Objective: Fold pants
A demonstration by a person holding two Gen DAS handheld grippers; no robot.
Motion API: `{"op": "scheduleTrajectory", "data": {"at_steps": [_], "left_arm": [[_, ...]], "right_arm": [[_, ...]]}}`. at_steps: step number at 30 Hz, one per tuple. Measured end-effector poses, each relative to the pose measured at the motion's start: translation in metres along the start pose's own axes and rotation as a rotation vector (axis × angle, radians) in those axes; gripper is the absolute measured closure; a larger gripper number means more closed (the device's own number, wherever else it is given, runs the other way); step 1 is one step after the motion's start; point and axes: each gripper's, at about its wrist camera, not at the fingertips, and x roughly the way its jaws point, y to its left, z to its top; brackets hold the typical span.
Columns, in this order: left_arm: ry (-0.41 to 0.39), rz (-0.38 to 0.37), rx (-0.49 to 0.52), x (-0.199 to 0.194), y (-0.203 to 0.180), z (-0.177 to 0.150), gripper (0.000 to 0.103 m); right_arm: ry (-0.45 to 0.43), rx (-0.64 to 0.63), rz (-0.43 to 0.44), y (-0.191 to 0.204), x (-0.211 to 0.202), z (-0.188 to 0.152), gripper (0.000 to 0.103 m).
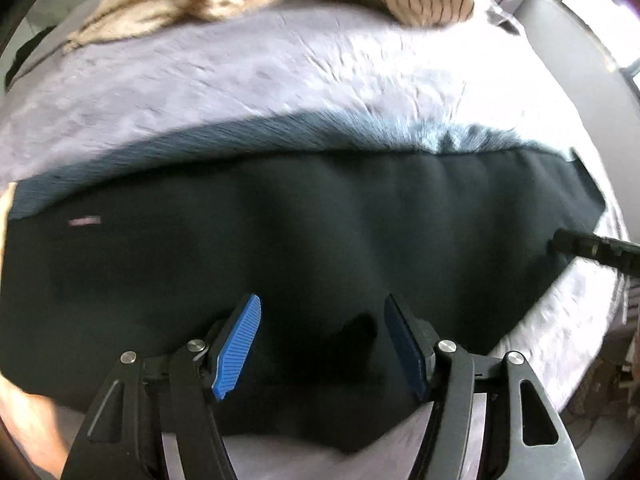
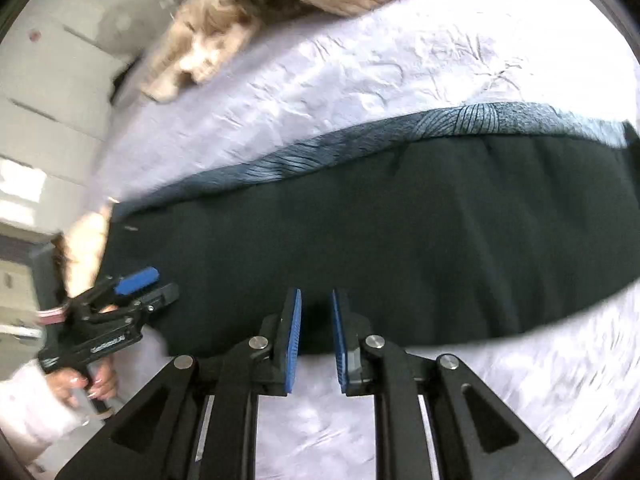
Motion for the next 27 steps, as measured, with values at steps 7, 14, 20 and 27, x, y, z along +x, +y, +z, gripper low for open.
{"op": "scheduleTrajectory", "data": {"at_steps": [7, 14, 20, 27], "left_arm": [[0.011, 0.060, 0.106, 0.007, -0.002, -0.012, 0.036], [-0.104, 0.049, 0.007, -0.020, -0.004, 0.047, 0.036], [-0.080, 0.157, -0.128, 0.029, 0.016, 0.093, 0.036], [-0.093, 0.207, -0.158, 0.034, 0.045, 0.105, 0.036]], "right_arm": [[0.024, 0.009, 0.026, -0.045, 0.005, -0.020, 0.091], [-0.034, -0.060, 0.040, -0.013, -0.014, 0.033, 0.064], [0.014, -0.068, 0.071, 0.029, 0.063, 0.081, 0.064], [-0.071, 0.018, 0.031, 0.002, 0.070, 0.101, 0.077]]}}
